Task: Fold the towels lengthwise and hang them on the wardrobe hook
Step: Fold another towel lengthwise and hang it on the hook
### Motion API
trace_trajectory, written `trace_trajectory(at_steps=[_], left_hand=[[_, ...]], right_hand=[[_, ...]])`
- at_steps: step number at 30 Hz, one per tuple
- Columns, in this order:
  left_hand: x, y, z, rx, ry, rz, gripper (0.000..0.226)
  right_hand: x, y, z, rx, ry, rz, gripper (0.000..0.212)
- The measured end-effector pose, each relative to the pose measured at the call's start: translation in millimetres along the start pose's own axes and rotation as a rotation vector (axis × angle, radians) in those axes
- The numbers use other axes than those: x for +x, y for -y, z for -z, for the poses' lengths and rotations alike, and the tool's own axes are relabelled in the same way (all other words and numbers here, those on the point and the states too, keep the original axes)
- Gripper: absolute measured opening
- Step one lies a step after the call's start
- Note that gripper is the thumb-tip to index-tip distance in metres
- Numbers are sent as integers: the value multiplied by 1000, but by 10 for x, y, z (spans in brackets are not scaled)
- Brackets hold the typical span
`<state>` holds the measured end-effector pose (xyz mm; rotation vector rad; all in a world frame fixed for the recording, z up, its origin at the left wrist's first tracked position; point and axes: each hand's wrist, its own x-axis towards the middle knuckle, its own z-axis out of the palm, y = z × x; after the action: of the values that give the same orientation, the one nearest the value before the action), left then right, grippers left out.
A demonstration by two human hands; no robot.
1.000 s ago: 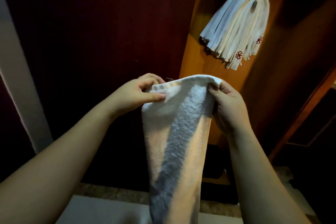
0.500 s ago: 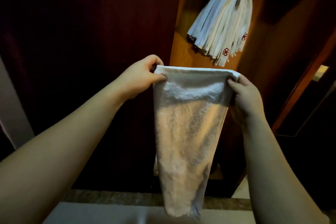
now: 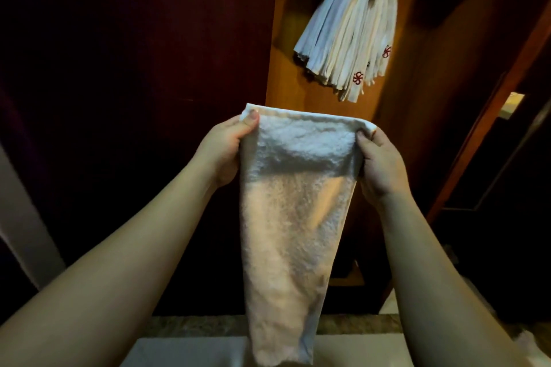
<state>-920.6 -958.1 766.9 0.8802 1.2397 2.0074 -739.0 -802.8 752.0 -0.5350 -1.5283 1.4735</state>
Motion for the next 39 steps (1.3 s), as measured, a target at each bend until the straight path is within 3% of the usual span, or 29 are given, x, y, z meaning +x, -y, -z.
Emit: trace_trajectory(at_steps=[4, 9, 15, 20, 24, 26, 30, 32, 34, 36, 39], left_hand=[[-22, 8, -58, 2, -60, -32, 17], [-47, 17, -62, 3, -49, -42, 17], [-126, -35, -41, -61, 15, 3, 24], [-161, -33, -75, -120, 12, 65, 24], [-162, -33, -100, -108, 6, 148, 39], [-132, -68, -72, -40, -51, 119, 48], [-58, -128, 56, 171, -180, -74, 42], [-92, -67, 90, 259, -86, -102, 44], [-175, 66, 105, 353, 108, -31, 57], [-270, 164, 110, 599, 283, 18, 62], [-353, 165, 146, 840, 300, 20, 57]], right_hand=[[-42, 8, 14, -156, -55, 75, 16], [-94, -54, 38, -198, -120, 187, 28], [-152, -91, 29, -171, -119, 249, 15], [-130, -51, 77, -2, 12, 22, 39], [-58, -64, 284, 56, 351, -295, 90], [-50, -72, 358, 21, 434, -361, 90], [-64, -118, 369, 87, 446, -320, 75], [-64, -68, 301, 47, 488, -265, 62], [-44, 26, 220, -29, 522, -225, 52], [-12, 101, 157, -71, 519, -218, 39], [22, 118, 136, -88, 491, -227, 53]])
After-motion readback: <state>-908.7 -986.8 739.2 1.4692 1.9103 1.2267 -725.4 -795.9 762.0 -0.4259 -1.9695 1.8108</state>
